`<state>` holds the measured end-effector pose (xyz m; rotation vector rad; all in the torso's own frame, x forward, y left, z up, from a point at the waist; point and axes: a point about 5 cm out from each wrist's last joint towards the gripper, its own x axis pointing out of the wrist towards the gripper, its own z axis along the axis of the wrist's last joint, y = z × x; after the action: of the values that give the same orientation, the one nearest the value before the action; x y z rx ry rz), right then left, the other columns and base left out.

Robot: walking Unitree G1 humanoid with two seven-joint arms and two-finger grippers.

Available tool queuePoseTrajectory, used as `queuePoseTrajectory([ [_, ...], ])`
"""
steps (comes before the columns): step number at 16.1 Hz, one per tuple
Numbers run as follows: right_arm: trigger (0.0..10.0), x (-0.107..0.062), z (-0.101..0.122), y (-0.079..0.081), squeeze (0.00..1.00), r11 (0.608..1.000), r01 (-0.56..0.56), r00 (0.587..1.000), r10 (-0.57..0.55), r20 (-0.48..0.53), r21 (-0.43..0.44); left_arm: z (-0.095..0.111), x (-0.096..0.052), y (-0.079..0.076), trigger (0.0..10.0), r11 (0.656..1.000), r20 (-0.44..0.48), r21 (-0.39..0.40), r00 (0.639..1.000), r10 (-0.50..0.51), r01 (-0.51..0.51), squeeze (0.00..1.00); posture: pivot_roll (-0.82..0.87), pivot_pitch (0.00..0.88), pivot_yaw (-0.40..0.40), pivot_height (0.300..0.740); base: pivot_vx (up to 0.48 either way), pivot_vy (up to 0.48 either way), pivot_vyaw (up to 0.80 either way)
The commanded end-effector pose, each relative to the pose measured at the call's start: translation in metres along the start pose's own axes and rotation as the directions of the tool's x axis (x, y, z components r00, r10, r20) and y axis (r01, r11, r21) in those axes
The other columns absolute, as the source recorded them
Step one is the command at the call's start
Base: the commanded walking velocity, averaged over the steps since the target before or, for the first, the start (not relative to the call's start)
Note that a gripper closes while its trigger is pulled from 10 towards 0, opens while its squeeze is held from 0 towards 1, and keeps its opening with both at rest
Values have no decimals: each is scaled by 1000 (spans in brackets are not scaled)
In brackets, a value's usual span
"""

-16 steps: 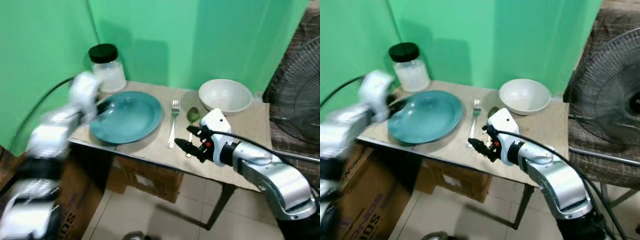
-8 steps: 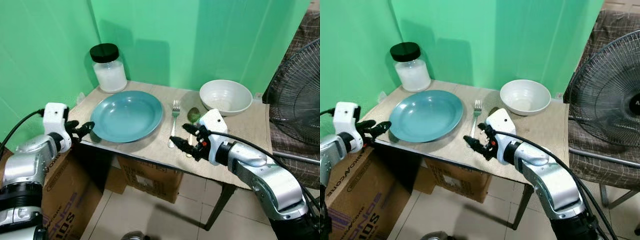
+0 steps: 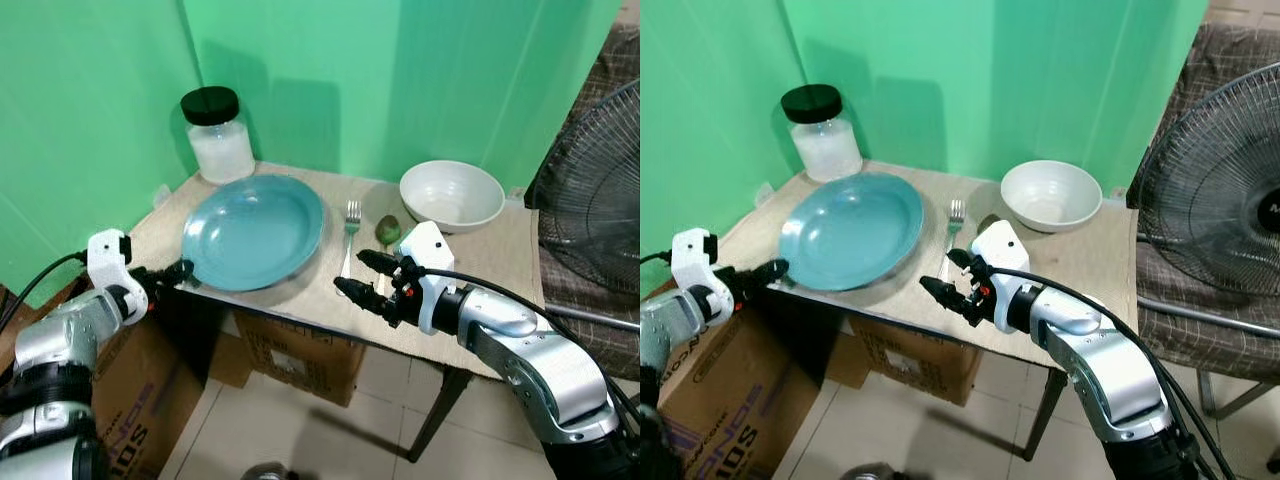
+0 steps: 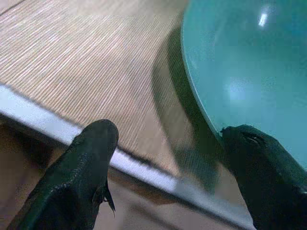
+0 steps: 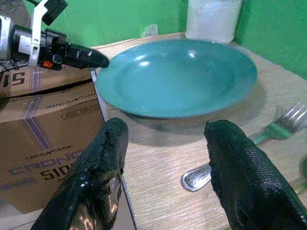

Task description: Setting the table

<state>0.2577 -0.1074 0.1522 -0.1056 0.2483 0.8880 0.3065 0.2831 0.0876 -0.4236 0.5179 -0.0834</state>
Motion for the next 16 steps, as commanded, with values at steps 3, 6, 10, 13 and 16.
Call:
queuePoseTrajectory([
  [3,10000,3,3,1,0,999,-34,999,34,5,-19,1,10,-12,10000,994,-8,-51,995,-100,99,0,64,0,57,740,0,0,0],
  [6,10000,0,1,3,0,999,-35,999,36,1,-20,4,14,-19,10000,983,-8,-104,988,-153,151,0,54,0,68,740,0,0,0],
  [10,10000,-1,0,5,0,999,-40,999,40,-1,-21,-5,19,-16,3020,984,-83,-147,990,-115,102,0,52,0,69,740,0,0,0],
  [13,10000,0,0,5,0,997,-65,998,65,-8,-29,1,22,-21,0,971,-44,-207,990,-132,121,0,56,0,46,740,0,0,0],
  [16,10000,0,1,9,0,991,-127,992,126,-31,-34,1,23,-21,0,970,-41,-212,991,-131,119,0,48,0,48,740,0,0,0],
])
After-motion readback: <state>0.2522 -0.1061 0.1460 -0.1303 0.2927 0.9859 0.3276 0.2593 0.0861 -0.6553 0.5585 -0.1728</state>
